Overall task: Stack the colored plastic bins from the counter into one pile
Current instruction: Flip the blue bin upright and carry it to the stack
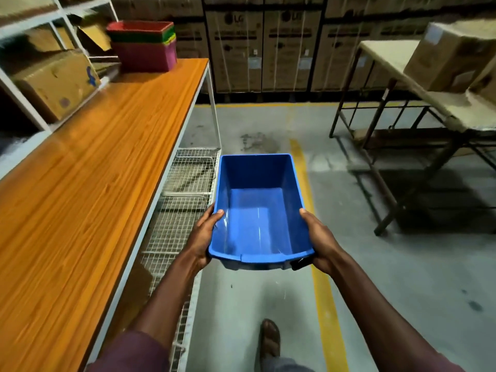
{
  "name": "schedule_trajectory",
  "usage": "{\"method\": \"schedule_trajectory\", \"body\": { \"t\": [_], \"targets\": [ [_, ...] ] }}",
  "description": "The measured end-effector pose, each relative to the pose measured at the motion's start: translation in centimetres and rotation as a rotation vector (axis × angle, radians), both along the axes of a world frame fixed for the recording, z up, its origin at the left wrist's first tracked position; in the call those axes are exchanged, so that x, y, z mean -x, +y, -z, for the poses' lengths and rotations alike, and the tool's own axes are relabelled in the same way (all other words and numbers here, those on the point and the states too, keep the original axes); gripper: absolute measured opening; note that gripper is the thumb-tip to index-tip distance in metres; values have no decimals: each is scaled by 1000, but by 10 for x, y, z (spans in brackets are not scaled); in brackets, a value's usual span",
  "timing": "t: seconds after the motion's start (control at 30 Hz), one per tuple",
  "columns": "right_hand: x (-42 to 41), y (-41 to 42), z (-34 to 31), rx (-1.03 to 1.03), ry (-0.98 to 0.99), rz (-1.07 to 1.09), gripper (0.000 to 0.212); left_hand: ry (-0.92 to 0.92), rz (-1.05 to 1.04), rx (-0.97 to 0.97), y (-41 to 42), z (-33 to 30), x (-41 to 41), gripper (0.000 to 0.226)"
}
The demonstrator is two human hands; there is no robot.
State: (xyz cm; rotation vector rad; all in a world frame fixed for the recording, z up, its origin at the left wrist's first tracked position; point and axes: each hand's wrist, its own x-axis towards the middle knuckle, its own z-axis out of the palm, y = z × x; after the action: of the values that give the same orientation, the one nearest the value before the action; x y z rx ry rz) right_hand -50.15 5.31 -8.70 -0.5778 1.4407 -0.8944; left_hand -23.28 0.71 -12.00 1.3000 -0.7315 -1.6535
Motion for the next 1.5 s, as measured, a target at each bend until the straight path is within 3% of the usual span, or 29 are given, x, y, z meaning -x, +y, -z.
{"method": "schedule_trajectory", "body": {
  "t": [0.6,0.73,0.83,1.0,1.23,1.5],
  "targets": [
    [24,-494,-27,38,71,-63,35,48,-92,66,-476,-15,30,56],
    [23,-598,-36,12,61,-69,42,66,-115,58,-572,-26,26,54],
    [22,-671,-46,12,52,-83,46,59,-127,88,-641,-43,26,40],
    [28,-799,-54,37,42,-119,50,14,-159,136,-756,-62,29,45],
    [36,-987,-70,70,31,-211,52,-42,-321,192,-907,-79,46,48],
    [25,-1168,-135,106,31,-403,49,-76,-527,315,-1030,-146,53,22]
  ]
}}
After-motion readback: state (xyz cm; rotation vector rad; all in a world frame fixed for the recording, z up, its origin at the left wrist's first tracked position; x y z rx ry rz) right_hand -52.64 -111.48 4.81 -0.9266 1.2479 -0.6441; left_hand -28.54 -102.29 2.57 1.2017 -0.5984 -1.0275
